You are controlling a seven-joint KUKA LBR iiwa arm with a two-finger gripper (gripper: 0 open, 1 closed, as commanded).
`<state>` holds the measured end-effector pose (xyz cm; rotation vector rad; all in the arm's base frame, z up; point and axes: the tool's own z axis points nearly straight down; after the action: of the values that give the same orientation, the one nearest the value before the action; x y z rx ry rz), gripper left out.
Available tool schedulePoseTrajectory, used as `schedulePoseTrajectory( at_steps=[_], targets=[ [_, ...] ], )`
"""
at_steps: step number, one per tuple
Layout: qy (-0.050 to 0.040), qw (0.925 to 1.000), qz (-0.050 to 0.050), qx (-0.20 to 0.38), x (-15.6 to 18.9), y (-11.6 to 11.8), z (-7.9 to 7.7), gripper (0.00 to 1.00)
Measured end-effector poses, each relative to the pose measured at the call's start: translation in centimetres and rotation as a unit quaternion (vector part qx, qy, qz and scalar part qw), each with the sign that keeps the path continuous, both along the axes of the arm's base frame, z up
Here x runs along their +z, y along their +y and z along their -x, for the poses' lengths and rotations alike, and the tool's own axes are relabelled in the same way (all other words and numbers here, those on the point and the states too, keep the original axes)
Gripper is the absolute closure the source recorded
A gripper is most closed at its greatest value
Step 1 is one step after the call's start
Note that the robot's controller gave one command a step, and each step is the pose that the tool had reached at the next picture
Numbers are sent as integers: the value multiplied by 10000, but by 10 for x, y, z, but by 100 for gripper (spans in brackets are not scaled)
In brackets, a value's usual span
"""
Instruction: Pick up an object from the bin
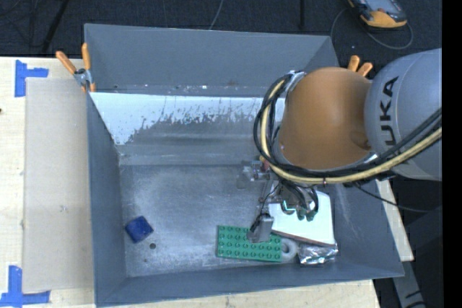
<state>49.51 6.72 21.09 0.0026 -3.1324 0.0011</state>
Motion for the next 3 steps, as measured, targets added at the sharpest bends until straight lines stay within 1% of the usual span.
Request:
schedulePoseTrajectory(
  at_steps=[1, 2, 3],
  targets=[
    [-36, 9999, -5, 95, -145, -13, 13, 0],
    [-49, 10000, -9, 82, -141, -13, 12, 100],
    [-80, 9995, -8, 313, -19, -9, 20, 100]
  ],
)
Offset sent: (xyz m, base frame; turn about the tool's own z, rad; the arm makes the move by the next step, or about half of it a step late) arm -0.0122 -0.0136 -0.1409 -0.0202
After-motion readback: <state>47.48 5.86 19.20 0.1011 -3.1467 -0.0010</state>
